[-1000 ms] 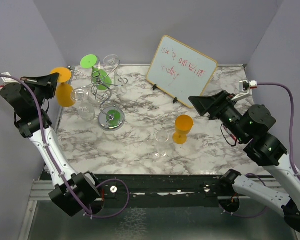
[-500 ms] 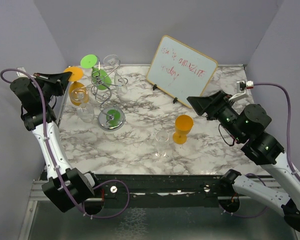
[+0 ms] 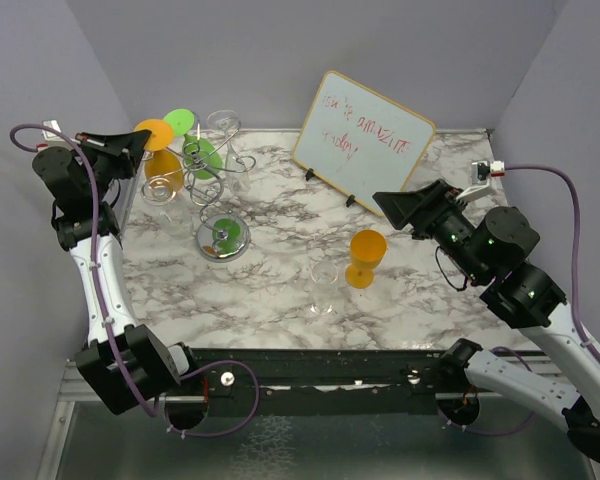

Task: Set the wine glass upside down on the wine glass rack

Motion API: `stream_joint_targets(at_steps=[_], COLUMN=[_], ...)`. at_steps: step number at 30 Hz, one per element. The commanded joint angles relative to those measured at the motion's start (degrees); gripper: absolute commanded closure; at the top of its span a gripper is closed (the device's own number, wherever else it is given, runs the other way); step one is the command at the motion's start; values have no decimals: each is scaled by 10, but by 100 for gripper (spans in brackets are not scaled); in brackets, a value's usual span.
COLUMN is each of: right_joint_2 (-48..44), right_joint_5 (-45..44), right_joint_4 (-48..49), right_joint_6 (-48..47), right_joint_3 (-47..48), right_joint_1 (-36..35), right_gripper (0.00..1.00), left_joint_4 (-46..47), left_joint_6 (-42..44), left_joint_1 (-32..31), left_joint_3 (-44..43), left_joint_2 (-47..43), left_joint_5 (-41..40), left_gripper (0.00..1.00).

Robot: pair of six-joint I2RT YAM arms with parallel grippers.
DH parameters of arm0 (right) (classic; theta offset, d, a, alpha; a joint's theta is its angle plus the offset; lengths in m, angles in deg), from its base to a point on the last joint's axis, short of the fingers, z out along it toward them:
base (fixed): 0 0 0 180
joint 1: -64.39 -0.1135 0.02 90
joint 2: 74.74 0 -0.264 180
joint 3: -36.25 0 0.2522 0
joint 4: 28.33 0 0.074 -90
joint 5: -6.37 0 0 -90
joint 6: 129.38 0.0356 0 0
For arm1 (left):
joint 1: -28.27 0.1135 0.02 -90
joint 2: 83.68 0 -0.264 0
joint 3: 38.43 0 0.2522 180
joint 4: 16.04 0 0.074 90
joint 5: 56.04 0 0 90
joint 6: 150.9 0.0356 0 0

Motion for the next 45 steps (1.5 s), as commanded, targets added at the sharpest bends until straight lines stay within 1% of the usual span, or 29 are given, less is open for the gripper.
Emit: stream_joint_targets(at_steps=[1, 7, 12, 16, 26, 35, 45], right_joint_2=[-4, -11, -7, -3, -4, -9, -12], right_joint_5=[-13, -18, -6, 6, 8, 7, 5], right_joint_4=[9, 11, 24, 39, 36, 32, 29], right_joint_6=[-7, -11, -16, -16, -11, -14, -12], right_joint_3=[-2, -4, -6, -9, -15, -15, -17], right_joint_1=[-1, -1, -2, -1, -1, -2, -1], right_gripper=[26, 26, 28, 29, 29, 29, 29], left_joint_4=[54, 49, 47, 42, 10, -21, -42], left_joint_6=[16, 31, 43, 50, 55, 65, 67], left_joint_1=[-6, -7, -7, -7, -7, -6, -6], left_joint_3=[6, 17, 25, 39, 58, 51, 62], left_joint_2=[8, 9, 9, 2, -15, -27, -45], left_joint_5=[-55, -103, -119, -120, -124, -136, -110], left_gripper=[100, 100, 100, 100, 100, 100, 100])
